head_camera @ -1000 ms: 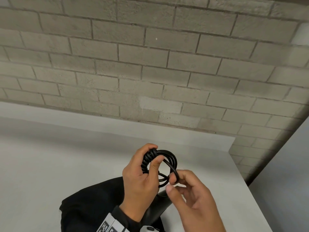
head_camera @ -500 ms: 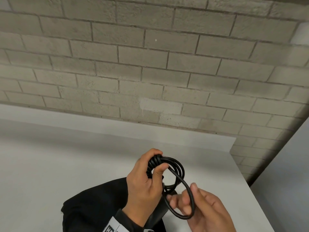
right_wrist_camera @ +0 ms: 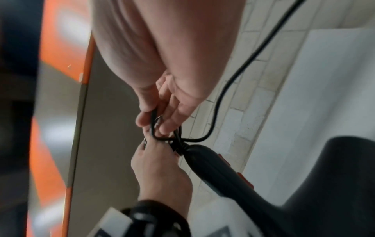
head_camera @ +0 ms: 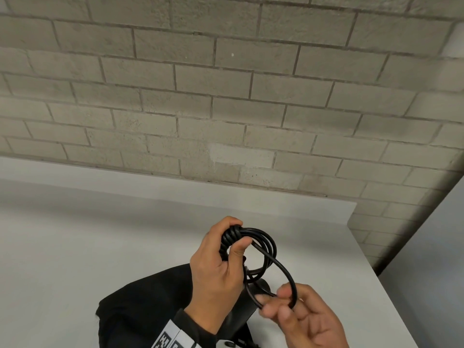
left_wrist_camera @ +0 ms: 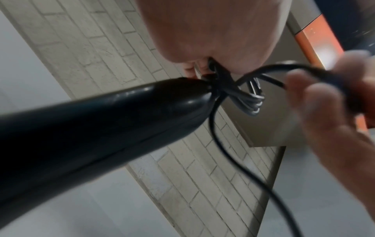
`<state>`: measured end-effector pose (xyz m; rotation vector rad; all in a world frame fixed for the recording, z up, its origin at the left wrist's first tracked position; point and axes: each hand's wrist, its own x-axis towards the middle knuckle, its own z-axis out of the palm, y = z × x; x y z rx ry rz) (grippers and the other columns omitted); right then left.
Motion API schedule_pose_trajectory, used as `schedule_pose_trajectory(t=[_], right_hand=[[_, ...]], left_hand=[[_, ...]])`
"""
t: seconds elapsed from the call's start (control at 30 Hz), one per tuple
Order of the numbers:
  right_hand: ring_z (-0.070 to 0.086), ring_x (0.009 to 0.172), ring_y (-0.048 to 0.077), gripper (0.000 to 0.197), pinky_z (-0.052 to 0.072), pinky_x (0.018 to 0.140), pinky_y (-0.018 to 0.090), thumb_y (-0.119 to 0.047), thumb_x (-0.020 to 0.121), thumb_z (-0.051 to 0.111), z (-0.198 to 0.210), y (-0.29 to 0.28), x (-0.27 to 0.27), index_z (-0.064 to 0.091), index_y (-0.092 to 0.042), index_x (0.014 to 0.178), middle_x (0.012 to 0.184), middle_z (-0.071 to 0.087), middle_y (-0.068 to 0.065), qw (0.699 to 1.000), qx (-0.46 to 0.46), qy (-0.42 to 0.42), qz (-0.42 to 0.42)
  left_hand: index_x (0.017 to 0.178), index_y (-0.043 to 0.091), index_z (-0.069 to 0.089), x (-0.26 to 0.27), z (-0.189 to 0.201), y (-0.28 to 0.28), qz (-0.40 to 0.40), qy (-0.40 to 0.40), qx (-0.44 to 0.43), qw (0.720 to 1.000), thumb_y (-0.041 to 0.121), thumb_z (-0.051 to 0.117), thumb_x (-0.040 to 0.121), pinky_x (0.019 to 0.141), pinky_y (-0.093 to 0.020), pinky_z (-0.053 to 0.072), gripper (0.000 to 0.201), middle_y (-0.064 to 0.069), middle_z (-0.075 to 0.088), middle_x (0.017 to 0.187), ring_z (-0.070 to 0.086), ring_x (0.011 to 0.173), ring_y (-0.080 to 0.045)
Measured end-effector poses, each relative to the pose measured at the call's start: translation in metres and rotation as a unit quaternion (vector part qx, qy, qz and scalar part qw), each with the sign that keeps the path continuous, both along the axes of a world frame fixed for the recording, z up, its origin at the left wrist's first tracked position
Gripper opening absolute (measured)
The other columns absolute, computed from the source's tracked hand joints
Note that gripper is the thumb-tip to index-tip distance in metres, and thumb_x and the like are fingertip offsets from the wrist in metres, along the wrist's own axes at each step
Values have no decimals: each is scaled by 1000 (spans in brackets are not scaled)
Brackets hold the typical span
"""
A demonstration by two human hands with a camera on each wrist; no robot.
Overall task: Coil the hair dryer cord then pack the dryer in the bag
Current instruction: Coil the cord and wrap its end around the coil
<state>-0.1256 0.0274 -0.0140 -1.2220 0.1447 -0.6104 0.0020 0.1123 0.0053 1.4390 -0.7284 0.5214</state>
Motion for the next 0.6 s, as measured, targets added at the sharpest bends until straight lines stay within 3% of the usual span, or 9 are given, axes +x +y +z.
schedule_pose_trajectory(t=[0.1,0.17,0.23,0.3,0.4,0.43,0.47,0.53,0.6], right_hand=[[68,74,33,33,55,75,34,-21,86,72,-7,-15,2,65,1,110,66,63,17,984,61,-79,149],[60,85,32,31,42,77,37,3,104,28,-14,-35,-8,37,23,125,80,53,14,981,124,-103,108],[60,90,29,36,33,73,35,3,105,14,-23,-40,-19,37,21,125,92,58,17,986,154,-45,44],[70,82,15,29,53,85,22,-7,103,38,-33,-35,-13,62,8,110,91,70,13,983,129,-84,98],[58,49,23,62,49,52,21,-43,47,94,-45,-39,-13,74,5,80,67,59,25,969,128,53,203],[61,54,27,67,51,56,24,-45,50,93,-43,-41,-19,72,8,86,71,58,29,947,174,25,269],[66,73,32,59,54,71,28,-38,76,80,-42,-47,-12,67,12,102,87,60,34,941,175,-20,290],[55,116,37,41,39,105,34,-8,105,26,-28,-43,-15,35,24,130,121,50,39,982,164,-30,92],[60,113,25,46,37,107,34,-18,105,34,-28,-44,-11,44,21,128,116,62,27,993,103,-31,48]], left_hand=[[107,36,56,0,-1,1,-4,2,2,1000,49,53,92,69,-9,46,20,13,63,89,63,77,-3],[107,37,55,-1,-2,0,-12,0,5,1000,53,51,93,70,-13,49,22,12,64,89,64,78,-5],[109,35,56,-3,-3,-2,-22,-7,11,1000,53,50,94,73,-18,52,25,12,65,91,66,82,-7],[110,30,58,-4,-4,-3,-25,-16,18,999,52,51,94,76,-16,51,27,14,64,94,66,86,-6],[111,36,56,-1,-3,-1,-13,-9,13,1000,51,51,94,74,-12,48,23,15,63,93,64,84,-4],[110,43,55,2,-2,0,-5,-1,12,1000,50,53,93,73,-11,48,19,16,63,92,64,83,-4],[110,48,53,4,-1,2,1,4,12,1000,47,55,91,72,-10,48,19,16,63,92,64,83,-5],[110,54,51,7,-1,3,5,3,18,1000,41,55,90,71,-10,47,24,15,63,92,64,83,-6],[110,53,51,7,-1,2,3,12,17,1000,41,55,90,72,-9,47,24,16,64,93,65,83,-5]])
